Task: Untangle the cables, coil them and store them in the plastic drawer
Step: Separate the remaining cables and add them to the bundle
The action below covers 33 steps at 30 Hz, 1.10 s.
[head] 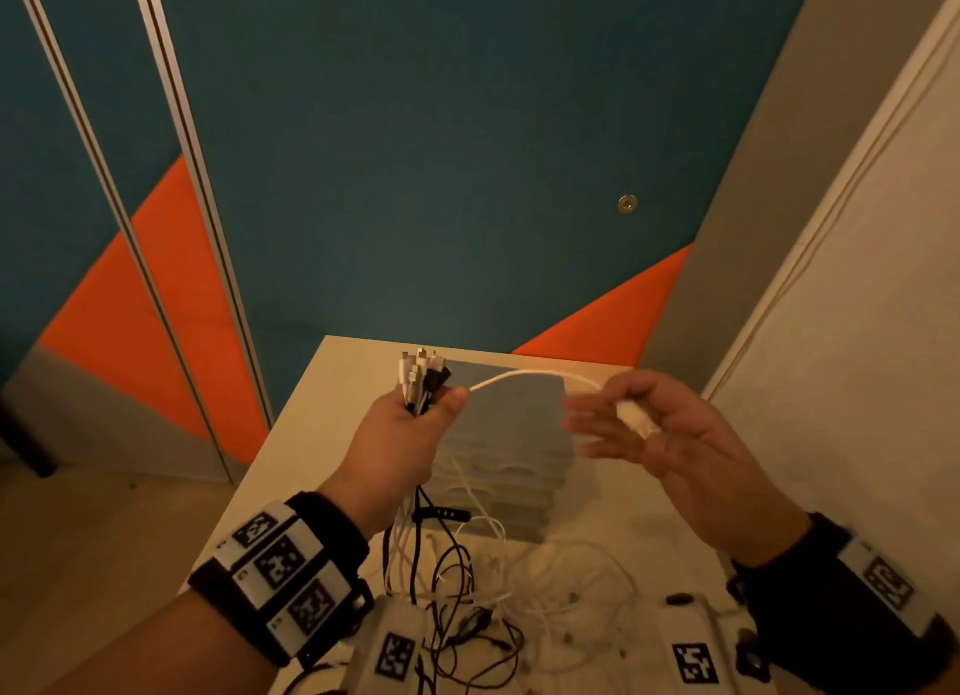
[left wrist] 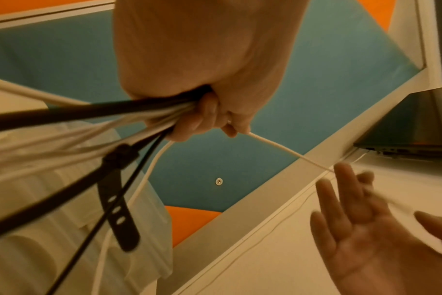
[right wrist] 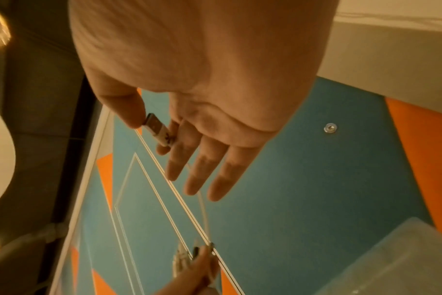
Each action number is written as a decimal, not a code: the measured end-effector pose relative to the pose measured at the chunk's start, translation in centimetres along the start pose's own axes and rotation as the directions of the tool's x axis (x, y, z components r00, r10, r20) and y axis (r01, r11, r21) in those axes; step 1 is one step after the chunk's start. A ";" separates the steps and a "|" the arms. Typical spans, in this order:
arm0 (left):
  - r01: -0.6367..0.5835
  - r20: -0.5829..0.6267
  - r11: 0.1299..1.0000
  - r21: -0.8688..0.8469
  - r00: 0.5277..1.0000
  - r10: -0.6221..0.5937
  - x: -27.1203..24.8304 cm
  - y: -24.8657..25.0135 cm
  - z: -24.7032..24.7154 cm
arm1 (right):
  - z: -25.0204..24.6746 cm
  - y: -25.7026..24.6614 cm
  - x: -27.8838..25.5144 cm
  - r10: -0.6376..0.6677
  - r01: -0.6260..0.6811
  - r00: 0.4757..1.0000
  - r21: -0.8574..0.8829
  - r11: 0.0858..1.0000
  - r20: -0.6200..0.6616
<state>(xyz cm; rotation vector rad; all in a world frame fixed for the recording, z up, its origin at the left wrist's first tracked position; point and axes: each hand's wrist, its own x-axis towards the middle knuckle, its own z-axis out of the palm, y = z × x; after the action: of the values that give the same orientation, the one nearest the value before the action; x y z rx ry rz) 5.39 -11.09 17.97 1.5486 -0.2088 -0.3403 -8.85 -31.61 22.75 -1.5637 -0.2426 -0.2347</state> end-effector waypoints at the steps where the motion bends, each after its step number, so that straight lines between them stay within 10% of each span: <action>1: -0.004 0.007 1.000 -0.001 1.000 0.004 0.0 0.0 0.3 | 0.1 -0.3 0.4 -0.015 0.014 0.999 0.013 1.000 0.036; 7: -0.181 0.034 0.983 -0.019 0.983 0.181 -0.5 1.2 1.1 | 1.6 -1.0 2.9 -0.138 0.063 0.958 -0.286 0.956 -0.252; 13: -0.251 0.194 0.961 -0.119 0.943 0.270 -2.1 2.3 3.2 | 3.1 1.1 4.6 -0.087 -0.027 0.975 -0.497 0.867 -0.205; 28: -0.218 0.170 0.958 -0.184 0.953 0.250 -3.0 2.3 4.2 | 5.0 3.6 4.4 0.023 -0.109 0.972 -0.362 0.926 -0.235; 33: -0.213 0.028 0.963 -0.166 0.975 0.221 -2.3 3.7 3.5 | 5.6 4.1 3.1 0.159 -0.164 0.986 -0.285 0.944 -0.040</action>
<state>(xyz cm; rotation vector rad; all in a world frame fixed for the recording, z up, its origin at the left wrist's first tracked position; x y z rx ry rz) 2.37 -13.60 21.94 1.3429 -0.3753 -0.2147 -4.65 -25.97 19.71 -1.8595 -0.0667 -0.1587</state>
